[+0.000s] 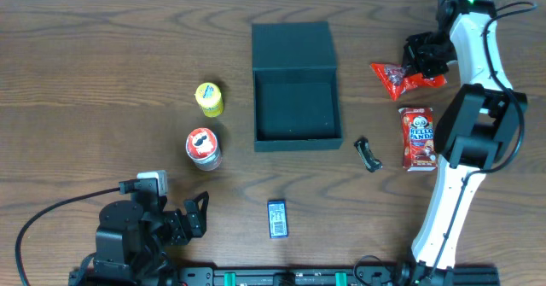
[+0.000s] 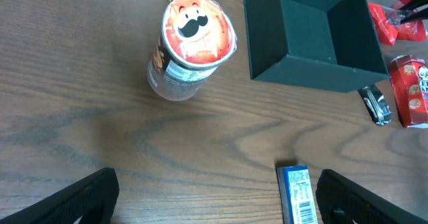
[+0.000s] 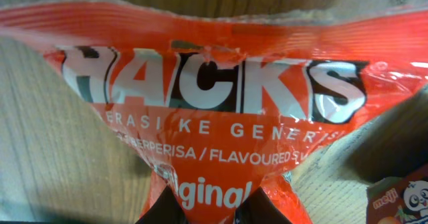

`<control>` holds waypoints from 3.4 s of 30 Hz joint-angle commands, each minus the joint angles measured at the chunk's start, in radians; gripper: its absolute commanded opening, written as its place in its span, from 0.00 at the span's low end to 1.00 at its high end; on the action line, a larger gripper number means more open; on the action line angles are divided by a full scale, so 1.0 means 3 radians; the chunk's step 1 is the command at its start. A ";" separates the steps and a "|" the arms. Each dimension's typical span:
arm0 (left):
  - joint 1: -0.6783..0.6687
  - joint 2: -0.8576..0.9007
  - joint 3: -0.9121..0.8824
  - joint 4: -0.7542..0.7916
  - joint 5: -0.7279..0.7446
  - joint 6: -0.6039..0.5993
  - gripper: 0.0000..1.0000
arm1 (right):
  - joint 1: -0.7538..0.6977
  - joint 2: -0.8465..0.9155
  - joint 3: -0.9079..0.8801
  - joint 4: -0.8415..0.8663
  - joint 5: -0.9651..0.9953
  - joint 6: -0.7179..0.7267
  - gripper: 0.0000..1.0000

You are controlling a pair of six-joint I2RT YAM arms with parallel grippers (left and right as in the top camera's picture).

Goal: Pack container
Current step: 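Lift the Hacks bag and carry it over the black box, then lower the bag into the box and open the right gripper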

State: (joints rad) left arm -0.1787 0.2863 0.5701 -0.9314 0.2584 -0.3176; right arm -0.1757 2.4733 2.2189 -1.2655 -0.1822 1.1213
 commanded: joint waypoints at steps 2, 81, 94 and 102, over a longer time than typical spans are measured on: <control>0.0006 0.0009 0.0051 -0.0001 -0.0031 0.0025 0.95 | -0.0024 -0.0078 0.0022 -0.0047 0.0092 -0.0011 0.01; 0.0005 0.0009 0.0051 -0.0023 -0.0173 0.0024 0.95 | 0.1843 -0.0189 -0.0005 -0.0741 0.0136 -0.2443 0.02; 0.0005 0.0009 0.0051 -0.0023 -0.0173 0.0023 0.95 | 0.1840 -0.0188 -0.0008 -0.0740 0.0221 -0.2392 0.34; 0.0006 0.0009 0.0051 -0.0022 -0.0173 0.0023 0.95 | 0.1845 -0.0188 -0.0008 -0.0730 0.0221 -0.2392 0.97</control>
State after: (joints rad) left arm -0.1787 0.2863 0.5701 -0.9360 0.2169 -0.3176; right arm 0.3771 2.4153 2.2200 -1.4849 -0.1280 0.4026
